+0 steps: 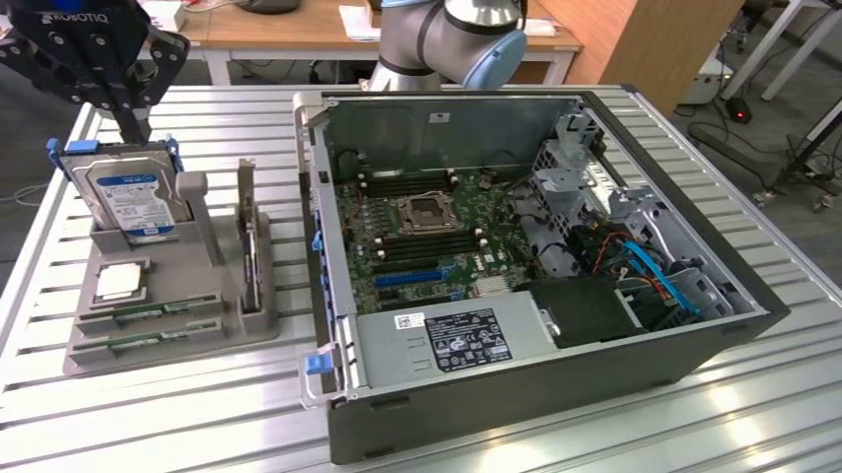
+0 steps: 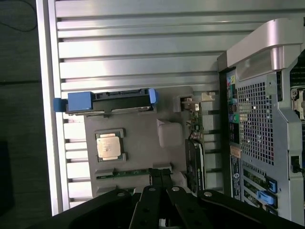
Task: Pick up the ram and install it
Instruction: 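Reach for the ram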
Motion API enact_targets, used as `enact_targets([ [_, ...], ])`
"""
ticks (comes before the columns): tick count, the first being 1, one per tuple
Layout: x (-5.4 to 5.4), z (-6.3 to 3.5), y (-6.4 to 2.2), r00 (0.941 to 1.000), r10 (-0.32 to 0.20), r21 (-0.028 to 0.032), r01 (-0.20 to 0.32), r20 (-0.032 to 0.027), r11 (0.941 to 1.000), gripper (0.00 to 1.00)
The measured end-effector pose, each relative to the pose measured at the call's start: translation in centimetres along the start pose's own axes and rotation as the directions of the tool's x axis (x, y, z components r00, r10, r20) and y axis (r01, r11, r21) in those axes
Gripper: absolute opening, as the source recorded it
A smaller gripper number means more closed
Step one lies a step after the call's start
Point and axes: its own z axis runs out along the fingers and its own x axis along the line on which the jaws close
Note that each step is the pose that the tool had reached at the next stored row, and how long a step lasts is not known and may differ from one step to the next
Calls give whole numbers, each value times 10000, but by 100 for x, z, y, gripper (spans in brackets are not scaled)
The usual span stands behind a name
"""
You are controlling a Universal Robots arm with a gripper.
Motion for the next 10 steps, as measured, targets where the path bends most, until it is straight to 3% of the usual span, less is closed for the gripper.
enact_targets([
  [10, 11, 0, -1, 9998, -205, -5, 205, -10, 9998, 9],
])
